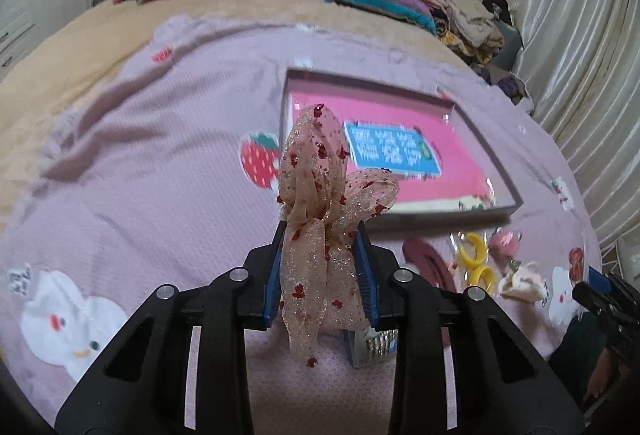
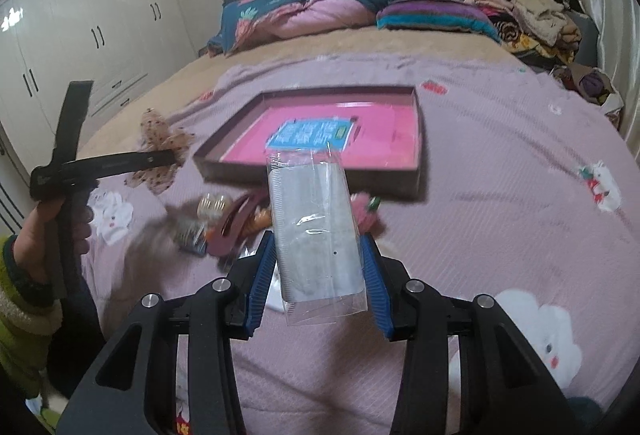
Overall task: Organize jewelry
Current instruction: 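Carry the bow and clear bag into the tray and release both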
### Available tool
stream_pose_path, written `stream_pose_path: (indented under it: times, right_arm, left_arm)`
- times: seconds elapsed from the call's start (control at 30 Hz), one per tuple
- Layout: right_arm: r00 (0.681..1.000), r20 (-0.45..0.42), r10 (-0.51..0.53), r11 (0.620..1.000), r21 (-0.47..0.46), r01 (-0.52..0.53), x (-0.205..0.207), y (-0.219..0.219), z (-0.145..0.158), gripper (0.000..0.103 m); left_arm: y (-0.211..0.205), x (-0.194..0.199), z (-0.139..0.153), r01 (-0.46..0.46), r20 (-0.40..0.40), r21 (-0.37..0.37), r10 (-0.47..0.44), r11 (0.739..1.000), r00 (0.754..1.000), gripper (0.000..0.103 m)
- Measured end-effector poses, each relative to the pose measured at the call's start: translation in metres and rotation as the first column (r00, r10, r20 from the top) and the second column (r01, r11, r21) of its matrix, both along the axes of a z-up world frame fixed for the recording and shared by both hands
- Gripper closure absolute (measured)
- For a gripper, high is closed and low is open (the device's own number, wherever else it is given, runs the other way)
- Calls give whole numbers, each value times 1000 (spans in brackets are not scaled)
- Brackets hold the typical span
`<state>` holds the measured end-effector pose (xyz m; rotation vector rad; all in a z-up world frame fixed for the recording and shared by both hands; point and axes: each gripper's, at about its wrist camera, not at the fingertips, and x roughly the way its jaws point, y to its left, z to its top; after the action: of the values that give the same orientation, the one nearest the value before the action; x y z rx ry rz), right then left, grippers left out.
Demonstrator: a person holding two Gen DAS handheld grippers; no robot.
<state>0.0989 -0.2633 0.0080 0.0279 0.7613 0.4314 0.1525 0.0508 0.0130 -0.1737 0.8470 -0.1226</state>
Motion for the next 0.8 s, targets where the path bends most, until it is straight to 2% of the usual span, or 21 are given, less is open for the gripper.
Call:
stream_pose_path:
  times: [0.17, 0.43, 0.8]
  right_arm:
    - [999, 50, -21, 1000, 15, 21, 14, -7, 19, 62]
    - [992, 114, -46, 999, 18, 45, 49, -10, 42, 62]
    - [991, 111, -72, 997, 47, 67, 111, -8, 43, 62]
  left_arm:
    - [2, 11, 18, -13, 33, 14, 12, 1000, 999, 80]
    - [-4, 33, 32, -17, 60, 19, 16, 1000, 998, 79]
    - [-28, 68, 18, 7, 26, 24, -8, 1000, 1000, 79]
